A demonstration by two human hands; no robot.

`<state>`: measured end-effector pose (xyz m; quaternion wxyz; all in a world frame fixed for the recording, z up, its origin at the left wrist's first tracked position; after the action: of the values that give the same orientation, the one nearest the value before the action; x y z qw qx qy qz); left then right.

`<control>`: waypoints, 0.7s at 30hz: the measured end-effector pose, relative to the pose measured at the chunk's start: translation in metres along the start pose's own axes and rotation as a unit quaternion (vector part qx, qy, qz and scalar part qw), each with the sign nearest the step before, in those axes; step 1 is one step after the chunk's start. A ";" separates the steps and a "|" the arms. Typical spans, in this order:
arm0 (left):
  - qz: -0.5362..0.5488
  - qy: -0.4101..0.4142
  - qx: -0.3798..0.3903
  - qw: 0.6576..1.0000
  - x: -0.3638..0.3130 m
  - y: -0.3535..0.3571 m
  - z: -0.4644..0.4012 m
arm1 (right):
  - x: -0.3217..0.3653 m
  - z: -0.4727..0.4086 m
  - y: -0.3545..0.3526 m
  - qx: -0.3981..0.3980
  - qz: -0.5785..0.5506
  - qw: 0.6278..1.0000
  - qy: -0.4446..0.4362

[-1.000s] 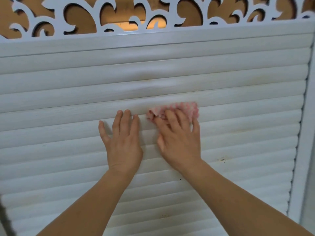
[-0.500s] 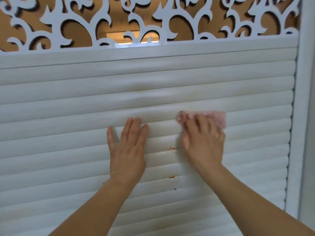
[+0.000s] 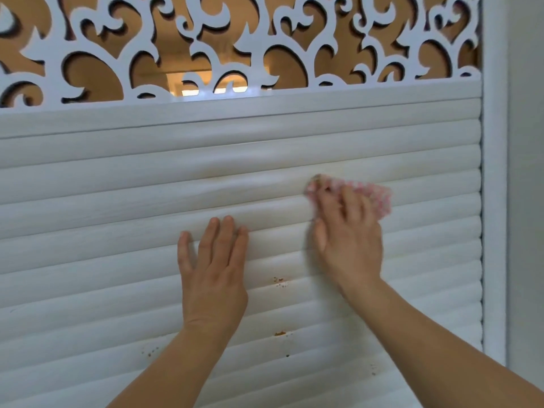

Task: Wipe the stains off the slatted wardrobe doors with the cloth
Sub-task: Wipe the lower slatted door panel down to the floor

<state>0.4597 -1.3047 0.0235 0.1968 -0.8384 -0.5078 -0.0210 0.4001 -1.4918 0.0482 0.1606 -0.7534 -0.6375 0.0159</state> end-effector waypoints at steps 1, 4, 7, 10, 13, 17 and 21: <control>0.001 -0.003 -0.002 1.000 0.000 0.000 -0.001 | 0.019 0.004 0.001 0.011 0.000 0.999 -0.044; 0.008 -0.010 0.003 1.000 -0.001 -0.003 -0.003 | 0.058 0.005 0.001 0.031 -0.002 0.989 -0.143; 0.007 -0.007 0.011 1.000 0.001 -0.007 -0.005 | 0.058 -0.005 -0.001 0.028 0.025 0.977 -0.210; 0.005 0.003 0.015 1.000 0.006 -0.009 -0.005 | 0.023 -0.012 0.000 0.013 0.051 0.973 -0.226; 0.006 0.014 0.021 1.000 0.009 -0.012 -0.006 | -0.027 -0.011 -0.001 0.003 0.048 0.987 -0.154; 0.031 0.023 0.023 0.999 0.011 -0.016 -0.006 | -0.043 -0.004 -0.004 0.011 0.010 0.999 0.039; 0.085 0.009 0.026 0.996 0.014 -0.025 -0.009 | 0.022 0.002 -0.006 0.037 -0.009 0.999 -0.025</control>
<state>0.4466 -1.2864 0.0430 0.2243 -0.8728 -0.4334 0.0013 0.3985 -1.4690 0.0519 0.1723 -0.7408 -0.6467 0.0569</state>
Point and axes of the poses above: each hand's wrist, its own z-axis away from the middle knuckle, its own y-axis out of the palm, x = y × z, the point moved 2 cm from there along -z, towards the middle knuckle, and after that the axes turned 7 degrees about x, right-handed, at the moved point
